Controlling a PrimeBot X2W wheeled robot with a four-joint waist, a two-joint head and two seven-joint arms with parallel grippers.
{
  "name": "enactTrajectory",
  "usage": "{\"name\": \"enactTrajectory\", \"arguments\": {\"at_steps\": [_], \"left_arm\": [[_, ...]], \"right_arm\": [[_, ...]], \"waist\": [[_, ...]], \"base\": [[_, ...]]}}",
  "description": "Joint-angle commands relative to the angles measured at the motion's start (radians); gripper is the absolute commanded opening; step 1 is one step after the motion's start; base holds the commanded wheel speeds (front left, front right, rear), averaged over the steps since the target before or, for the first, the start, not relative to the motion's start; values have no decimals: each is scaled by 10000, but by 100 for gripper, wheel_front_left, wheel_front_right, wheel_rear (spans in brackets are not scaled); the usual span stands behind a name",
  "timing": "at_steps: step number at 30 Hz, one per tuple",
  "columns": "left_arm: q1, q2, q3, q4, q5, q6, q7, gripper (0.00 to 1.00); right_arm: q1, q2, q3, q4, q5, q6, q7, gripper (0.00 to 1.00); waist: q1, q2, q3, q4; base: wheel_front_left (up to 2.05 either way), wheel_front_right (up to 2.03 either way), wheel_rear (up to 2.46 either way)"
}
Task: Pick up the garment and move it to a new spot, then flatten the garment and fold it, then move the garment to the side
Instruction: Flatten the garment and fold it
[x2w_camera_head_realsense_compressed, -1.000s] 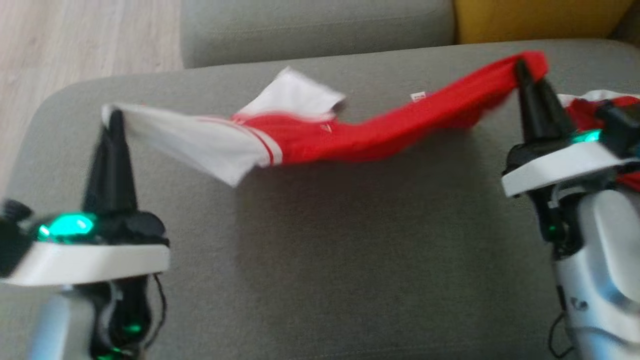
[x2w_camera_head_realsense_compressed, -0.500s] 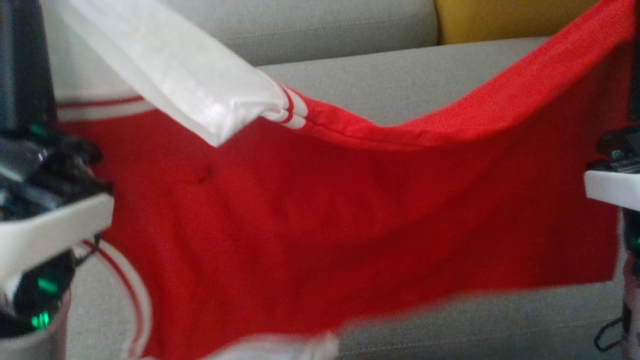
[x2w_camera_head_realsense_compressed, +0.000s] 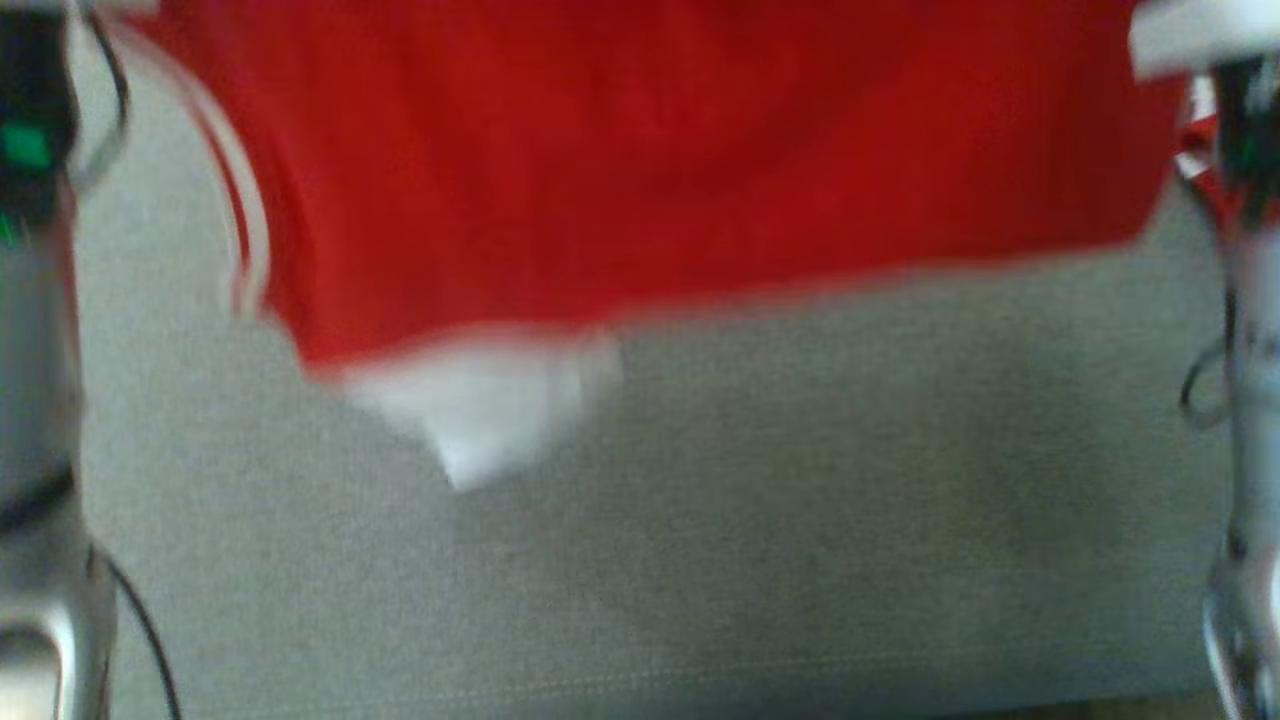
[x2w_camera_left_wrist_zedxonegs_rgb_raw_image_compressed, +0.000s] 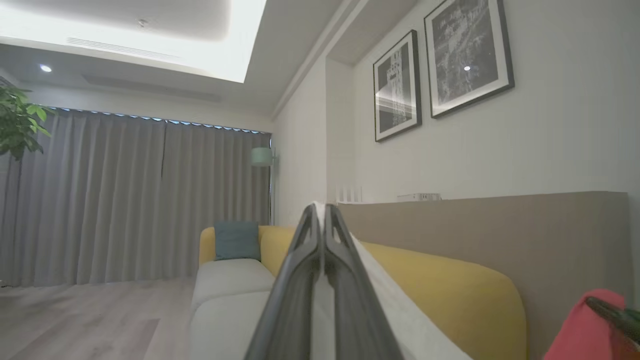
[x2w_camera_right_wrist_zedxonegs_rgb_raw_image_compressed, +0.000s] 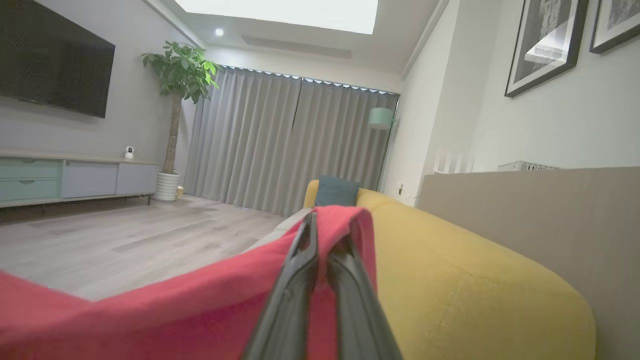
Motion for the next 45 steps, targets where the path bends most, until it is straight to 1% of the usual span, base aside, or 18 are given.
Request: {"name": "enactTrajectory", "arguments": {"at_steps": [1, 3, 6, 8, 10, 14, 18, 21, 24, 28, 33, 34, 38, 39, 42, 45], "left_arm": [[-739, 294, 287, -35, 121, -48, -151, 0], [-1772, -32, 241, 827, 90, -239, -726, 0], [-3101, -391, 206, 1900, 160, -467, -1626, 0], [-3650, -639, 151, 2508, 163, -547, -2079, 0], [-3832, -889, 88, 3083, 84, -616, -2385, 0], [-3422, -1200, -55, 4043, -50, -791, -2777, 0], [-2505, -1445, -83, 4759, -175, -945, -3023, 0], [-1715, -1623, 42, 4959, -357, -1068, -3099, 0], [-904, -1744, 236, 4622, -463, -1181, -3117, 0], [255, -1837, 475, 3593, -591, -1266, -3121, 0], [1800, -1852, 644, 1934, -754, -1293, -3123, 0], [1800, -1852, 644, 1934, -754, -1293, -3123, 0], [3438, -1789, 706, 665, -860, -1296, -3123, 0], [4342, -1792, 759, 96, -844, -1297, -3124, 0], [5755, -1923, 885, -666, -785, -1298, -3124, 0], [7137, -2086, 961, -1232, -687, -1298, -3124, 0]], "right_arm": [[-577, 120, 120, -23, -133, 65, -197, 0], [-1722, 205, 28, 1232, -628, 65, -591, 0], [-3112, 496, -407, 2846, -1310, 65, -1256, 0], [-3774, 653, -647, 3729, -1775, 65, -1667, 0], [-4211, 789, -836, 4533, -2227, 65, -1985, 0], [-4520, 1031, -1151, 6019, -2809, 65, -2476, 0], [-4275, 1049, -1538, 7323, -3150, 65, -2794, 0], [-3924, 994, -1834, 8014, -3238, 65, -3010, 0], [-3532, 984, -2140, 8412, -2963, 65, -3154, 0], [-3032, 1028, -2256, 8379, -2314, 65, -3231, 0], [-1915, 1051, -1752, 6992, -1131, 65, -3242, 0], [-1915, 1051, -1752, 6992, -1131, 65, -3242, 0], [-455, 937, -1281, 5645, -156, 65, -3243, 0], [381, 867, -1162, 4944, 244, 65, -3244, 0], [1711, 846, -1133, 3949, 762, 65, -3244, 0], [3030, 876, -1181, 3028, 1046, 65, -3242, 0]], "waist": [[-1, 0, 668, 390], [-1, 0, 916, 506], [-1, 0, 1247, 696], [-1, 0, 1504, 852], [-1, 0, 1781, 1001], [-1, 0, 2383, 1250], [-1, 0, 2940, 1484], [-1, 0, 3171, 1579], [-1, 0, 3197, 1601], [-1, 0, 3078, 1483], [-1, 0, 2764, 1257], [-1, 0, 2764, 1257], [-1, 0, 2350, 1043], [-1, 0, 2110, 961], [-1, 0, 1700, 867], [-1, 0, 1218, 776]], "base": [[0, 0, 0], [0, 0, 0], [0, 0, 0], [0, 0, 0], [0, 0, 0], [0, 0, 0], [0, 0, 0], [0, 0, 0], [0, 0, 0], [0, 0, 0], [0, 0, 0], [0, 0, 0], [0, 0, 0], [0, 0, 0], [0, 0, 0], [0, 0, 0]]}}
